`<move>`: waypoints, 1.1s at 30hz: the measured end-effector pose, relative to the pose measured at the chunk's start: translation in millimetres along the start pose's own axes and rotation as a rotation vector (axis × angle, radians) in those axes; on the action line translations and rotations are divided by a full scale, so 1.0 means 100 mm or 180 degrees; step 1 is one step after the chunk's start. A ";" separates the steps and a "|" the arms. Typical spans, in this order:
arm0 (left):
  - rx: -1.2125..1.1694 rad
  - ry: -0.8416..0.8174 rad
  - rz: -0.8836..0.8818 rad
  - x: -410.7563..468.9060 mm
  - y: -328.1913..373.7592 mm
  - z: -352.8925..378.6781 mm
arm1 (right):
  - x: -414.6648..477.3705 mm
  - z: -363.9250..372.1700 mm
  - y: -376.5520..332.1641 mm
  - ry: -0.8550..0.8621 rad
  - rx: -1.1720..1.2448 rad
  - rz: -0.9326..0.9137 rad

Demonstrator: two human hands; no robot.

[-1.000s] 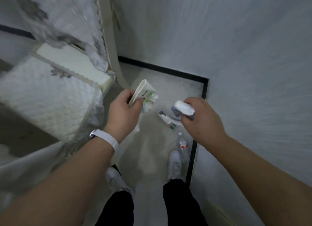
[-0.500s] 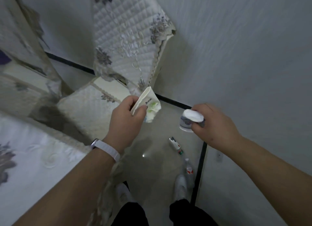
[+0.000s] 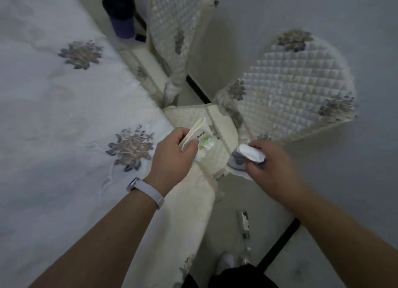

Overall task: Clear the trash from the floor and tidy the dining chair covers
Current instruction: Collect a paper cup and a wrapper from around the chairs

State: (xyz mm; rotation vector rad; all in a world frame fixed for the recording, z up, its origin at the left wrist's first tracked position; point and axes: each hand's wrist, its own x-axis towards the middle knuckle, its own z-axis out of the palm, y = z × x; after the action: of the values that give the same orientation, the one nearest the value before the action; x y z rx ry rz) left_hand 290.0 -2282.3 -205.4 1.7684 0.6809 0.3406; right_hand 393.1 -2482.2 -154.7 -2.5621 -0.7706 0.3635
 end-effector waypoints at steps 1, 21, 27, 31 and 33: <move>0.0021 0.0109 -0.0031 -0.02 -0.05 -0.10 | 0.07 0.06 -0.10 -0.0028 -0.0010 -0.0115; 0.0492 0.2388 -0.0753 -1.33 0.65 -0.30 | 0.48 0.08 -0.86 -0.1116 0.0709 -0.1987; 0.0495 0.3113 -0.1006 -2.14 0.69 -0.52 | -0.03 0.19 -1.41 -0.1537 0.0822 -0.2597; 0.0413 0.3598 -0.1116 -2.77 0.60 -0.69 | -0.46 0.33 -1.79 -0.1782 0.0679 -0.3043; 0.0323 0.3796 -0.1169 -3.05 0.50 -0.80 | -0.67 0.42 -1.97 -0.1881 0.0651 -0.3188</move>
State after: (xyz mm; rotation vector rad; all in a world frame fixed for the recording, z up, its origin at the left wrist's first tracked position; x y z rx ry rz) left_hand 19.1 -2413.3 -99.1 1.3528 1.8418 1.1374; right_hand 232.9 -2359.1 -89.2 -1.5745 -1.9462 0.7887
